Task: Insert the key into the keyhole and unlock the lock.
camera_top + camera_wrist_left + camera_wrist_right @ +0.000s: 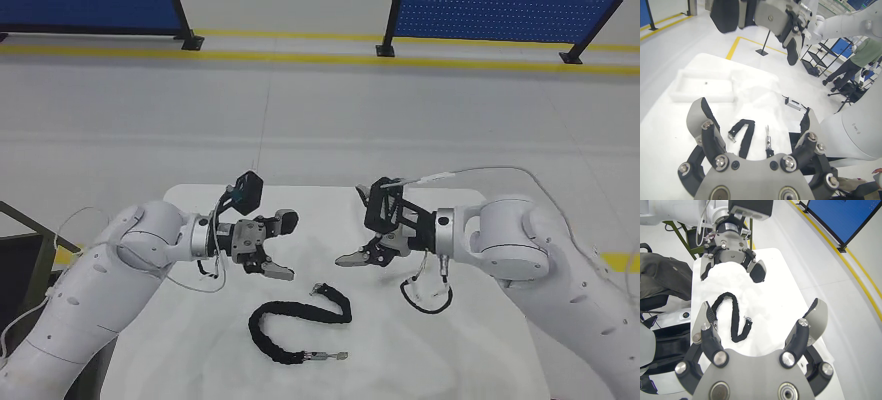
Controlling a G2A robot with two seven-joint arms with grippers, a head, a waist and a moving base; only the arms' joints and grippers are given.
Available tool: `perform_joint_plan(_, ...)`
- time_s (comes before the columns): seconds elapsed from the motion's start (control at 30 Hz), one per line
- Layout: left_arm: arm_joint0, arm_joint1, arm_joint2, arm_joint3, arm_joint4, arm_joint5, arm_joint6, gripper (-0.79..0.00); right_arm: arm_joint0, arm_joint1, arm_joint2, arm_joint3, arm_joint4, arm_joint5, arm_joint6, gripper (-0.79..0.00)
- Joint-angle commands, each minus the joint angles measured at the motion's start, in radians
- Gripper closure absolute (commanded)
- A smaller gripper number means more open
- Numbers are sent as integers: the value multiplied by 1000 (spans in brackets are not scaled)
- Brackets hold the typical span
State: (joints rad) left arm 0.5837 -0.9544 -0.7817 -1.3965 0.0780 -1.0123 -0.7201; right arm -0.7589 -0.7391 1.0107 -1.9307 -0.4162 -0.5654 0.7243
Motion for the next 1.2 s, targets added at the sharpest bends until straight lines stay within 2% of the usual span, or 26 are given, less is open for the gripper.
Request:
perform_joint_plan(0.0,-53,-7,1,30,19,0,-1,-785,47,-9,-13,51,26,-25,6,-785)
perform_joint_plan(0.27,-238,-49,59,147,89,0,33,-785,220,-49,-73,220,157,-134,50,-785)
perform_joint_plan(0.43,-321,-68,77,197,199,0,193,-785,305,-71,-95,331,217,-180,43,-785)
perform_joint_plan(0.6,-362,-70,130,200,249,0,321,-785,356,-83,-106,390,241,-210,59,-785)
perform_joint_plan(0.77,-402,-53,170,204,358,0,470,-785,372,-85,-107,438,269,-252,85,-785)
perform_joint_plan(0.93,-423,-33,252,230,481,0,652,-785,373,-81,-95,452,278,-277,103,-785)
perform_joint_plan(1.17,-423,-33,252,230,481,0,652,-784,375,-79,-88,453,266,-279,104,-784)
